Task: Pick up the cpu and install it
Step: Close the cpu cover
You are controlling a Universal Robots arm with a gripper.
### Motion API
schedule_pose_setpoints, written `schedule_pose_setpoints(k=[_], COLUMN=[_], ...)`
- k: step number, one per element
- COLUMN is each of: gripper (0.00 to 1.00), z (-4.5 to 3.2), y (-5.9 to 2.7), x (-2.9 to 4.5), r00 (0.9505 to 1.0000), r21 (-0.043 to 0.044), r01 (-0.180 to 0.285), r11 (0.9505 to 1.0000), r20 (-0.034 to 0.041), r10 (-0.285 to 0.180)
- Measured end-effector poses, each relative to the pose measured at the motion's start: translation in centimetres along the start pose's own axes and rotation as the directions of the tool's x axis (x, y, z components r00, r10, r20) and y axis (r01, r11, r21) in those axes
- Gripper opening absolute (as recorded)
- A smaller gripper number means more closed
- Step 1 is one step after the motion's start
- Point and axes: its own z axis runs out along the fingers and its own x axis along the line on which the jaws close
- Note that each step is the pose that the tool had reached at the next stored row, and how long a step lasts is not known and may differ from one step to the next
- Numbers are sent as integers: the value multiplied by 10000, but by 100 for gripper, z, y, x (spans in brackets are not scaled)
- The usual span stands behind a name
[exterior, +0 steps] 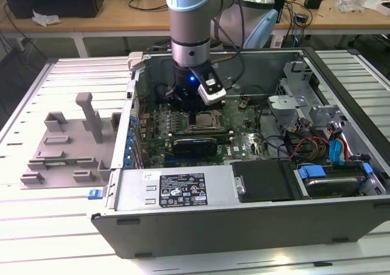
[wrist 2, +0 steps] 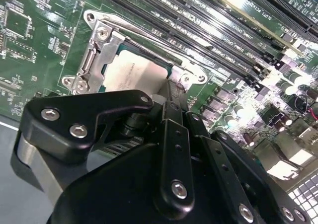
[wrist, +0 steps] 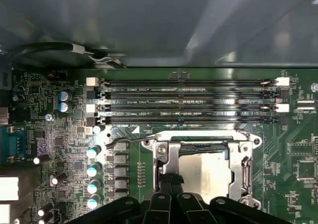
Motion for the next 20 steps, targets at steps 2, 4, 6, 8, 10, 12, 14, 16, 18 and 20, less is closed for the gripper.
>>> schedule_pose_setpoints(k=[2,4,6,8,10,12,14,16,18,20], gripper=[11,11,11,11,11,11,11,11,11,11], z=[5,7,9,10,10,10,11,12,12,0], y=[3,8,21,44,59,71,74,78,83,85], x=[6,7,8,8,8,5,-10,-39,-56,-57], r00=[10000,10000,9999,9994,9987,9978,9970,9956,9943,9941], r21=[-1,-2,-2,-3,-6,-9,-11,-15,-16,-11], r01=[10,29,131,342,515,657,769,942,1070,1082], r11=[10000,10000,9999,9994,9987,9978,9970,9956,9943,9941], r20=[0,1,1,2,3,4,5,8,7,7], r10=[-10,-29,-131,-342,-515,-657,-769,-942,-1070,-1082])
